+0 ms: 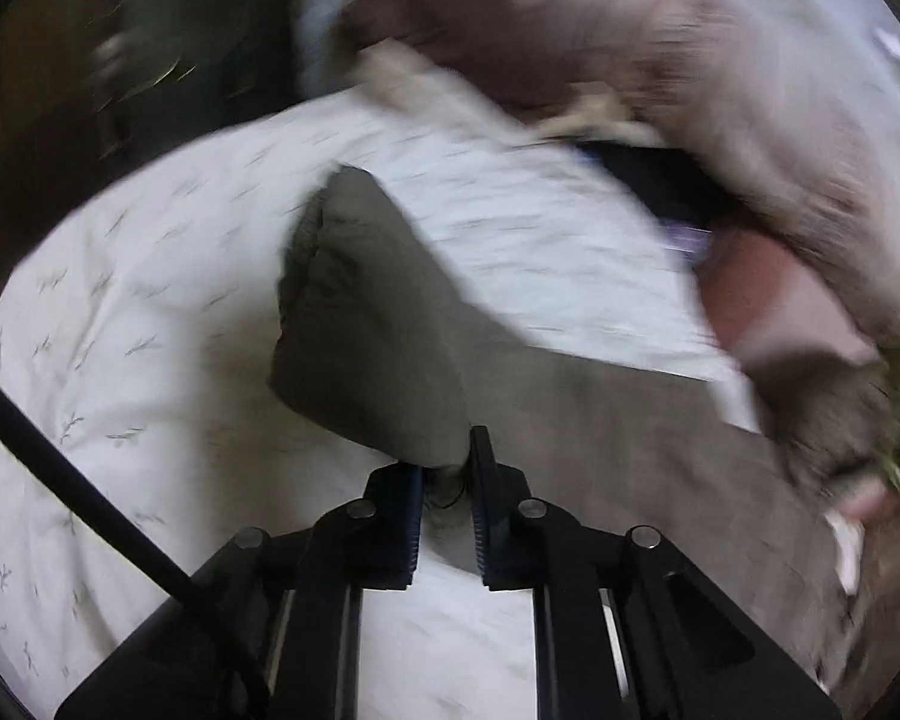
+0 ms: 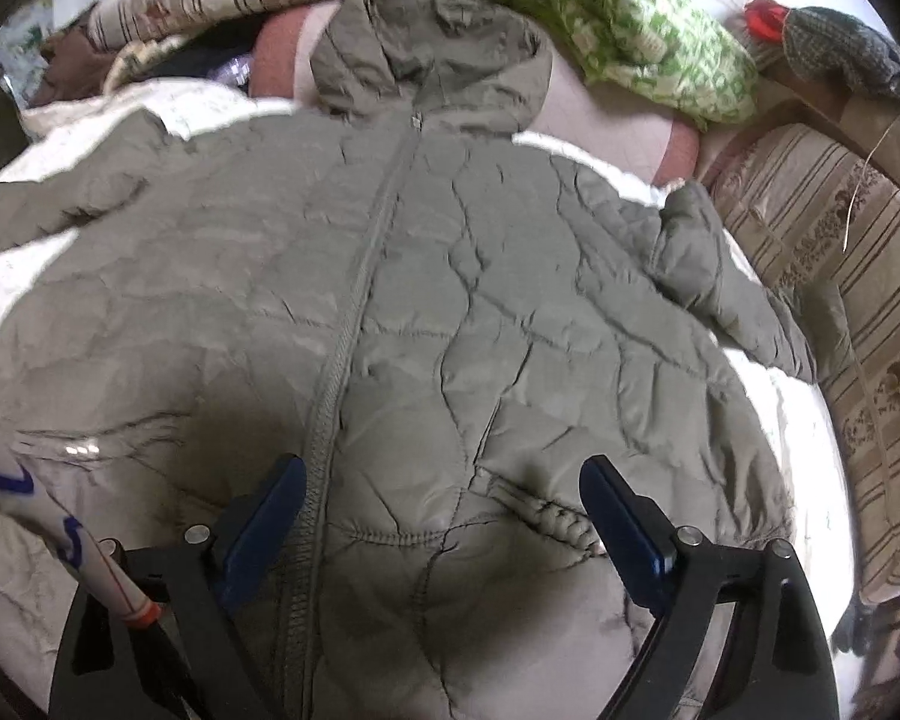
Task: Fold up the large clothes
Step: 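Fold the held sleeve across the jacket body with the left tool, release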
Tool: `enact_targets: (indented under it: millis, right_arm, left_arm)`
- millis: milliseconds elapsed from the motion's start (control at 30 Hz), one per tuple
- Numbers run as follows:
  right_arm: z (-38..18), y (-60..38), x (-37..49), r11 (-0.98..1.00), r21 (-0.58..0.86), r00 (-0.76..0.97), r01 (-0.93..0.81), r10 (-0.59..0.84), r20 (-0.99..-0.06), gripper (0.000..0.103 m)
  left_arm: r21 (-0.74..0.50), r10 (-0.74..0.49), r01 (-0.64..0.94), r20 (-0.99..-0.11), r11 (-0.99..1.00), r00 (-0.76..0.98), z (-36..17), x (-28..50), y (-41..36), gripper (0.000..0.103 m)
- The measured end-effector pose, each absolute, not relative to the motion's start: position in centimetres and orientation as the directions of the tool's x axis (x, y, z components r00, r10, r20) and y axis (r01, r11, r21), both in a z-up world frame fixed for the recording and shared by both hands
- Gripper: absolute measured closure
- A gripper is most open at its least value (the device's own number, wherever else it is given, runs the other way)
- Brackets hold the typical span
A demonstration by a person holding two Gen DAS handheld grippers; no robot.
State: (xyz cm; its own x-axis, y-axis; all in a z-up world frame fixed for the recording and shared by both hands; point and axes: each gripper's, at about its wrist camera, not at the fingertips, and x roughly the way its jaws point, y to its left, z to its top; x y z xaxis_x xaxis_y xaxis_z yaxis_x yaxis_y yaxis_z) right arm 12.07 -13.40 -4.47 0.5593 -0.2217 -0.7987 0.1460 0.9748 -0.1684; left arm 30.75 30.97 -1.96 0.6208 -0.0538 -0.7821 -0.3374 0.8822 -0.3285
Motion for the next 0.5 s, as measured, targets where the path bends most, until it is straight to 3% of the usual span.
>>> enact_targets:
  millis: [233, 500]
  right_arm:
    - [-2.4, -16.6, 9.3, 0.968, -0.109, 0.596, 0.228, -0.227, -0.77, 0.009]
    - [-1.7, -22.6, 4.7, 0.935, -0.045, 0.579, 0.352, -0.255, -0.774, 0.009]
  left_arm:
    - [-0.381, -0.308, 0.019, -0.715, 0.924, 0.628, 3.7, 27.3, 15.8, 0.091]
    - [-0.407, -0.438, 0.17, -0.779, 0.897, 0.449, -3.0, 23.5, 0.8, 0.091]
